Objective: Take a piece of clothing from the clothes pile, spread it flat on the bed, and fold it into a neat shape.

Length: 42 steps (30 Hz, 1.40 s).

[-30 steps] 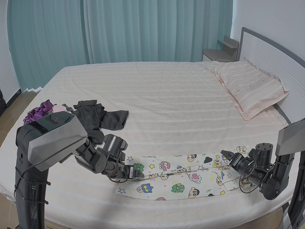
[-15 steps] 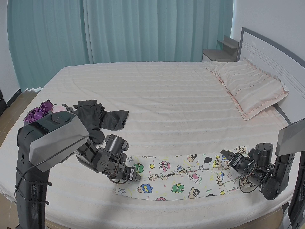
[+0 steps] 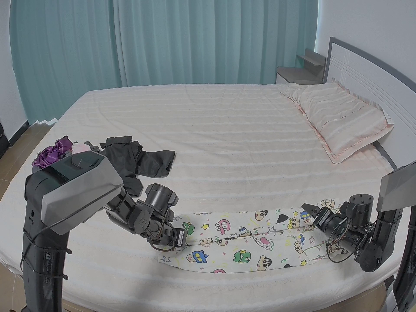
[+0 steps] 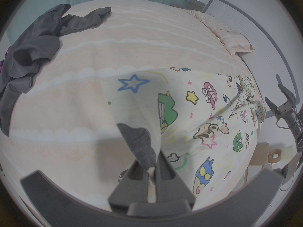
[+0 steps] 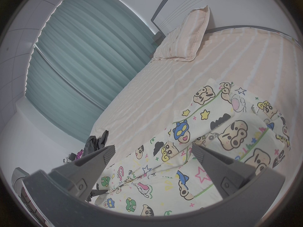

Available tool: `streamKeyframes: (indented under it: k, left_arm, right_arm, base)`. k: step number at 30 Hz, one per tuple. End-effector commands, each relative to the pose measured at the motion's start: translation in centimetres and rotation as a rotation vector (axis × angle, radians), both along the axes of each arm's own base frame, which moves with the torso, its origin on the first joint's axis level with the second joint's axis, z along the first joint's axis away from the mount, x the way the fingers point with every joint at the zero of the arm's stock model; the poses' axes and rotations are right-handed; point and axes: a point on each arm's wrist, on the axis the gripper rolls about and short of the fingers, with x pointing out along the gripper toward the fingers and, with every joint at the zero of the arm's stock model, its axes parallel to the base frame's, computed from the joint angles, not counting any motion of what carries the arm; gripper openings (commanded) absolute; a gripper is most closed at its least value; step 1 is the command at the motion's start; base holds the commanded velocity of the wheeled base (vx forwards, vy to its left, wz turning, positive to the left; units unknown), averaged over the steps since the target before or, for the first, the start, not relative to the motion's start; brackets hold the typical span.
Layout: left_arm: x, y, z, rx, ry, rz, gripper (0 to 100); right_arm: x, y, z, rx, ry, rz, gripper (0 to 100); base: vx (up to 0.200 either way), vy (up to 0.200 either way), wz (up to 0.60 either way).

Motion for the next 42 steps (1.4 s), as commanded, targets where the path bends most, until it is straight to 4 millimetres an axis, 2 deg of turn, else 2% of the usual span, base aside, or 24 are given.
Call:
streamKeyframes:
  k: [1,2,4,6,7,19,24,28,29,30,32,34,42]
  left_arm:
    - [0.0,0.4,1.2,-0.012,-0.02,0.014,0]
    - [0.0,0.4,1.2,-0.012,-0.02,0.014,0]
    - [-0.1,1.4,2.6,-0.024,-0.038,0.033,0]
    - [-0.1,1.4,2.6,-0.024,-0.038,0.035,0]
    - [0.0,2.1,3.0,-0.026,-0.044,0.052,0]
    - [0.1,5.1,3.7,-0.029,-0.042,0.124,0]
    - [0.2,7.4,4.5,-0.044,-0.045,0.176,0]
    - [-0.1,9.8,5.7,-0.084,-0.052,0.215,0]
    - [-0.2,11.2,6.3,-0.098,-0.059,0.245,0]
    - [-0.2,11.7,6.5,-0.102,-0.062,0.257,0]
    - [-0.4,14.0,7.3,-0.114,-0.076,0.311,0]
    - [-0.9,17.2,8.3,-0.129,-0.098,0.374,0]
    - [-3.1,24.4,11.2,-0.133,-0.119,0.478,0]
  right_arm:
    - [0.1,0.0,0.1,0.003,-0.013,0.0,100]
    - [0.1,0.0,0.1,0.003,-0.013,0.0,100]
    - [0.1,-0.1,0.1,0.003,-0.013,-0.003,100]
    - [0.1,-0.1,0.1,0.003,-0.013,-0.003,100]
    - [0.1,-0.1,0.1,0.003,-0.013,-0.004,100]
    - [0.1,-0.1,0.1,0.003,-0.013,-0.004,100]
    - [0.1,-0.1,0.2,0.004,-0.014,-0.004,100]
    - [0.1,-0.1,0.2,0.004,-0.016,-0.004,100]
    - [0.1,-0.1,0.2,0.004,-0.016,-0.004,100]
    - [0.1,-0.1,0.2,0.004,-0.016,-0.004,100]
    - [0.1,-0.1,0.2,0.004,-0.016,-0.004,100]
    - [0.1,-0.1,0.1,0.004,-0.014,-0.003,100]
    - [0.1,-0.1,0.2,0.004,-0.016,-0.004,100]
  base:
    - [0.0,0.0,0.0]
    - [0.0,0.0,0.0]
    - [0.0,0.0,0.0]
    - [0.0,0.0,0.0]
    - [0.0,0.0,0.0]
    - [0.0,0.0,0.0]
    - [0.0,0.0,0.0]
    - [0.0,0.0,0.0]
    - [0.0,0.0,0.0]
    - [0.0,0.0,0.0]
    - [0.0,0.0,0.0]
    - [0.0,0.0,0.0]
    - [0.0,0.0,0.0]
